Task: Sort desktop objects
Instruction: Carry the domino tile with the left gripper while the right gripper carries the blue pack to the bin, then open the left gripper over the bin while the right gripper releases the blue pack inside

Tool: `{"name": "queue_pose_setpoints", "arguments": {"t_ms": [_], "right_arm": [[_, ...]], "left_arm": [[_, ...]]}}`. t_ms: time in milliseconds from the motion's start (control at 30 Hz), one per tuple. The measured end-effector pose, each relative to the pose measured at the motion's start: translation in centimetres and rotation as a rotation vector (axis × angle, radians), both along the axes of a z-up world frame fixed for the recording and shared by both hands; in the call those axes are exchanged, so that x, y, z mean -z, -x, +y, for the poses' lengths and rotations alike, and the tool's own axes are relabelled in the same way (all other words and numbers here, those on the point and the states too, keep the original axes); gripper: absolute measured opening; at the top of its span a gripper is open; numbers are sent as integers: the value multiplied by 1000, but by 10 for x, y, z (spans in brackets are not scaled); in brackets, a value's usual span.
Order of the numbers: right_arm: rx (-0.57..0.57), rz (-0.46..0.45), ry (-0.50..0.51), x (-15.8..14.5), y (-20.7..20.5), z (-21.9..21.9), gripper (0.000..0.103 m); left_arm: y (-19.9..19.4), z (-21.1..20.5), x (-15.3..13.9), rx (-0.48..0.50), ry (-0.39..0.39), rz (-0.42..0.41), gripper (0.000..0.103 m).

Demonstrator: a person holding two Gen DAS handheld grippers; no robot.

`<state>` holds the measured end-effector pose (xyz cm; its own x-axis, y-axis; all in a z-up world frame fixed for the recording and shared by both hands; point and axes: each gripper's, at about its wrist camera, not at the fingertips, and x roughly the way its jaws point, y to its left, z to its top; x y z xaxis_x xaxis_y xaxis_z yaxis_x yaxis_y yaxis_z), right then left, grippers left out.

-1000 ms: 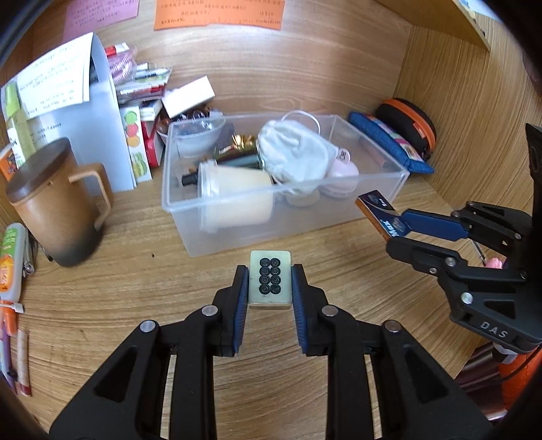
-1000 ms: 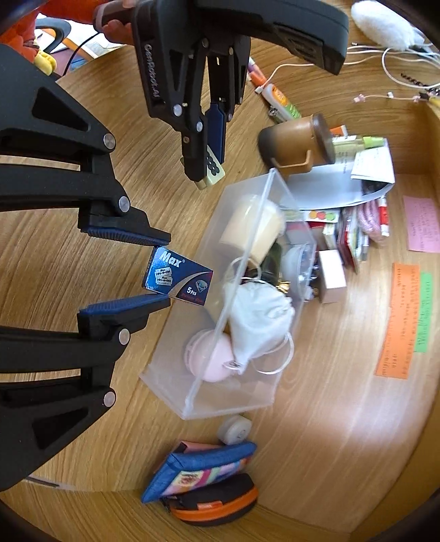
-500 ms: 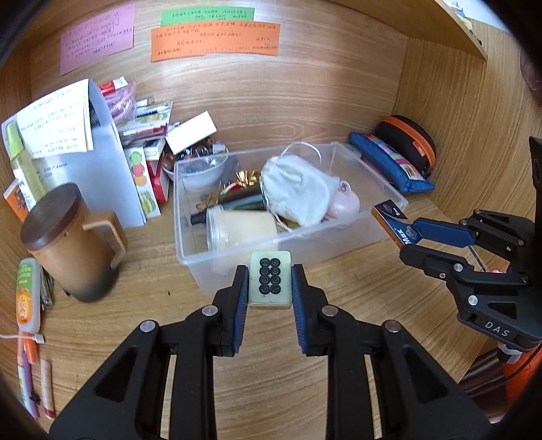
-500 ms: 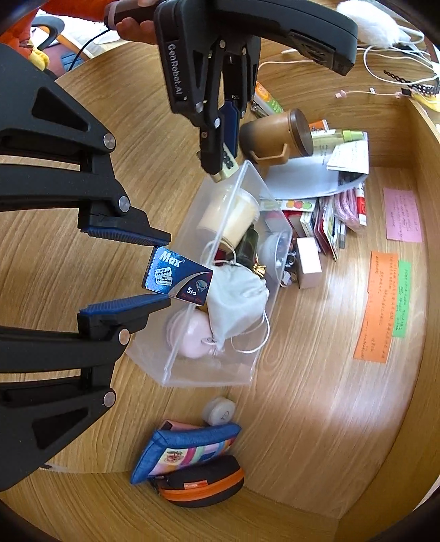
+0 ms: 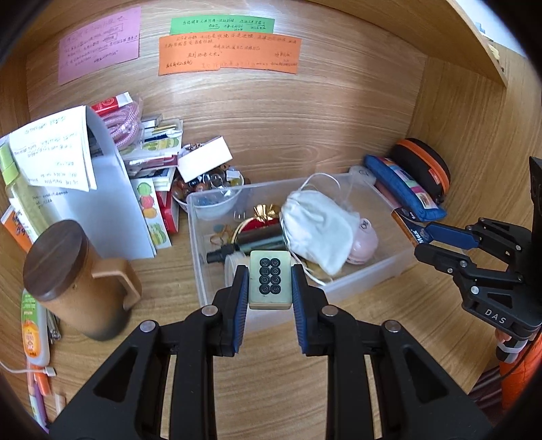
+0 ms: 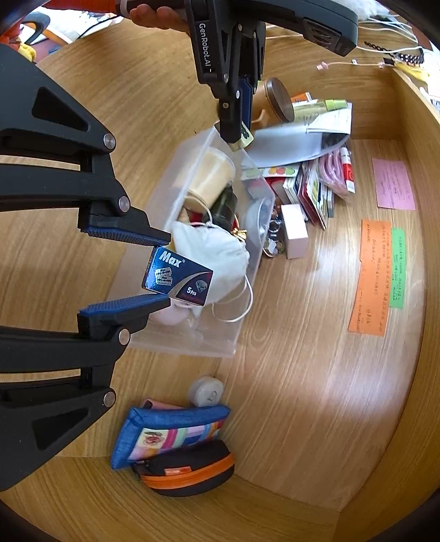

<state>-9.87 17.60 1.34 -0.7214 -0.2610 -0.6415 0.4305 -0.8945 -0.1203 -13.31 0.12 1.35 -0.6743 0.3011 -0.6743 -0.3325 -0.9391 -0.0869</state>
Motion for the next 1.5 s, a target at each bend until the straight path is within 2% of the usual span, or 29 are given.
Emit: {"name": "queue_pose_setpoints", "arguments": {"t_ms": [467,833,1233,1500], "right_arm": [[11,-21,-25,9,51,0,27],[18,-65,-49,24,88,3,27],[8,-105,-73,39,120,-2,27],[-5,-110,-95,47,127,-8,27]], "left_arm": [[40,18,0,59,-4,-18,24],[71,41,18,99,9,-65,24],[84,54,42,119,30,-118,24],[84,58,46,123,41,-121,24]]}}
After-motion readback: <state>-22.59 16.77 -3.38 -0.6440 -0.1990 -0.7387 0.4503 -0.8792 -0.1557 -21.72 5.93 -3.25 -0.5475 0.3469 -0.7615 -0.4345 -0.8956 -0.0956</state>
